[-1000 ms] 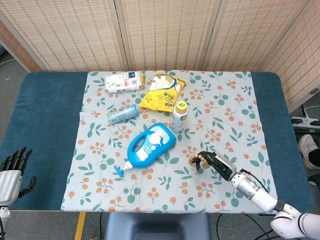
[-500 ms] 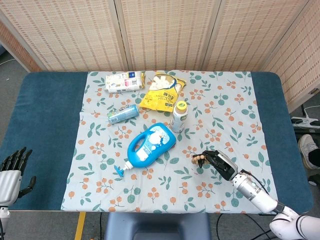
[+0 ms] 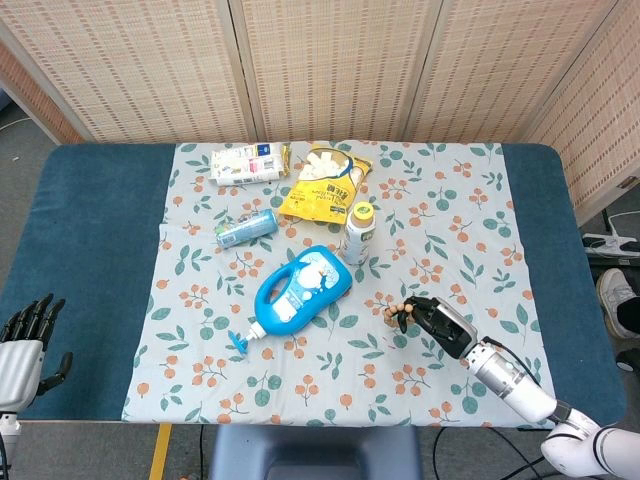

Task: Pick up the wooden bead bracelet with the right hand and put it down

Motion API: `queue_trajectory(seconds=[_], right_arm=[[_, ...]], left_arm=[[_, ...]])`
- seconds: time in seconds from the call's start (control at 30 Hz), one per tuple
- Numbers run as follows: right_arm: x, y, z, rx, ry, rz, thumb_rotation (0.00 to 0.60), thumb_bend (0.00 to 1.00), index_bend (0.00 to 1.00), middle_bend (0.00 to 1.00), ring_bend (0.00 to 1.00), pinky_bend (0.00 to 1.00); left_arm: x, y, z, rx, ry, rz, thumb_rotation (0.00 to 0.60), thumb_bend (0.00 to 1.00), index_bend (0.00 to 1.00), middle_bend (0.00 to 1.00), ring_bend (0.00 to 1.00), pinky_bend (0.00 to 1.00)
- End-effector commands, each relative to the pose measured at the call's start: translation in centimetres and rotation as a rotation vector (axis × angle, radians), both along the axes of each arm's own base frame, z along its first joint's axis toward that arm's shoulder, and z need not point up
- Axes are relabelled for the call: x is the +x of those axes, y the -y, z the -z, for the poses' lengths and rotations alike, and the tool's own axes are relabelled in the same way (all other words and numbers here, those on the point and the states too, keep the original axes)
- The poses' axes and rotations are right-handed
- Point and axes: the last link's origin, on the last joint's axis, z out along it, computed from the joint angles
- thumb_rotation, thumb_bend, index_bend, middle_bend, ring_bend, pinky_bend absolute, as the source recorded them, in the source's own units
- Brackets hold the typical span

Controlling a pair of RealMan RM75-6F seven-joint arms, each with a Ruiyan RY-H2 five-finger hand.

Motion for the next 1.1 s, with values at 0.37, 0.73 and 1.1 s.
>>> queue_trajectory(seconds=[0.37, 0.73, 1.1], right_arm=[[-0.1, 0.0, 0.1, -0.007, 0.0, -0.015, 0.6, 1.0, 0.42, 0.58, 0.21, 0.13], [-4.8, 3.8, -0.4, -0.433, -0.638, -0.099, 0.6, 1.0, 0.45, 0.58, 0.21, 0.12], [-10.4, 5.7, -1.5, -0.563, -1.238, -0.22, 0.6, 1.0, 0.47, 0.58, 0.21, 0.12]], left_arm=[[0.0, 0.0, 0.0, 0.001, 0.001, 0.0, 0.6, 0.44, 0.0, 0.0, 0.0, 0.12], [0.1, 0.1, -0.1, 0.002, 0.004, 0.004, 0.6, 0.44, 0.0, 0.0, 0.0, 0.12], [0.1, 0.1, 0.3, -0.011, -0.005, 0.001, 0.6, 0.44, 0.0, 0.0, 0.0, 0.13]])
